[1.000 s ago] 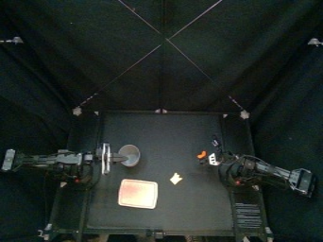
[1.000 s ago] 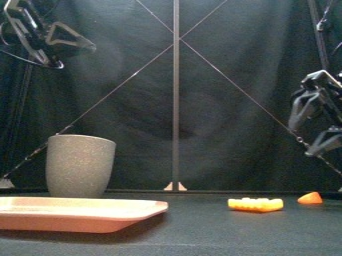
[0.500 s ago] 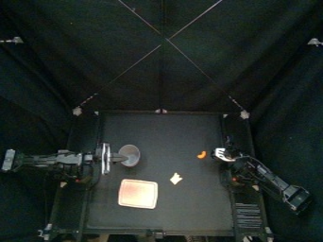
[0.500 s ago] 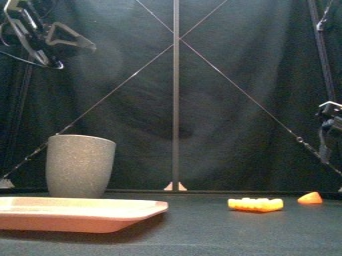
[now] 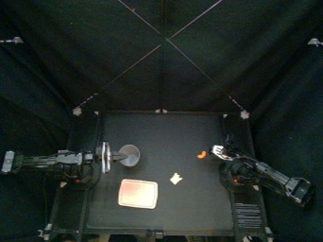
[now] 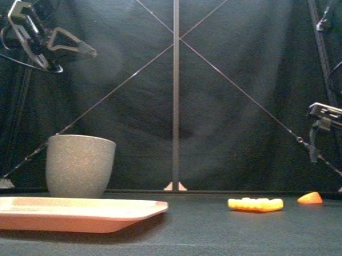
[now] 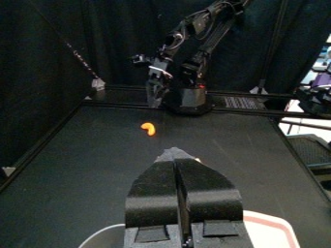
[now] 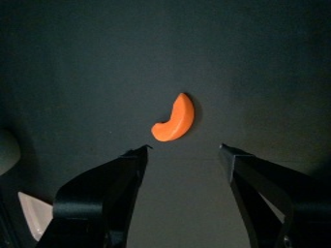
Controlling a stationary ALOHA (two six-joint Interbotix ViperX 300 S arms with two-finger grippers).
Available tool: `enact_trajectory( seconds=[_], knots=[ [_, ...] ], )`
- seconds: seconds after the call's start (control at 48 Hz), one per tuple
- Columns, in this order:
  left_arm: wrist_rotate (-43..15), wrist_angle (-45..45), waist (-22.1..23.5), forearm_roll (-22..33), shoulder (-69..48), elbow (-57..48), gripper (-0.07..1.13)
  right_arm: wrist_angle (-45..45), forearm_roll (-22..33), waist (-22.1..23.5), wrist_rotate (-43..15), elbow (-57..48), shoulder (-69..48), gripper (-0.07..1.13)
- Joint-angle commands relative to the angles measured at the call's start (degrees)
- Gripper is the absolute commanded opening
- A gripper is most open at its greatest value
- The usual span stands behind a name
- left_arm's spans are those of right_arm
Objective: Pick the tangerine then place it in the grey bowl
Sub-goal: Pick the tangerine
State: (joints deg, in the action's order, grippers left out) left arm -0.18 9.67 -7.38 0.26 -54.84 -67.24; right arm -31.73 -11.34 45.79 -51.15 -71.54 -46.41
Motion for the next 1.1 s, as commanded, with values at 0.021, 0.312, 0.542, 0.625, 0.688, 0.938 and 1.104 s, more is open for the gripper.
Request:
enact_trajectory(
  seconds=[0.021, 0.312, 0.542, 0.625, 0.688, 0.938, 1.104],
  knots=[
    [-0.09, 0.53, -0.35, -0.09, 0.26, 0.70, 0.14, 2.90, 0.79, 0.00, -1.23, 1.23, 4.13, 0.93],
    [-0.26, 0.53, -0.97, -0.53, 0.18, 0.26, 0.14, 6.86, -2.72, -3.25, -4.22, 2.72, 11.69, 0.93],
    [-0.18, 0.53, -1.14, -0.62, 0.26, -0.70, 0.14, 9.05, 2.90, -6.50, -12.30, 4.13, 19.51, 0.93],
    [-0.18, 0.53, -1.14, -0.62, 0.26, -0.70, 0.14, 9.23, 5.71, -7.03, -15.29, 5.01, 21.18, 0.93],
    [-0.26, 0.53, -1.14, -0.62, 0.18, -0.70, 0.14, 9.05, 7.56, -7.47, -17.23, 5.71, 21.88, 0.93],
    [-0.26, 0.53, -1.14, -0.79, 0.18, -0.70, 0.14, 8.17, 12.13, -8.26, -22.32, 8.00, 24.52, 0.93],
    [-0.26, 0.44, -1.14, -1.05, 0.18, -0.79, 0.14, 7.56, 11.16, -10.55, -22.59, 8.44, 27.60, 0.91]
  ],
)
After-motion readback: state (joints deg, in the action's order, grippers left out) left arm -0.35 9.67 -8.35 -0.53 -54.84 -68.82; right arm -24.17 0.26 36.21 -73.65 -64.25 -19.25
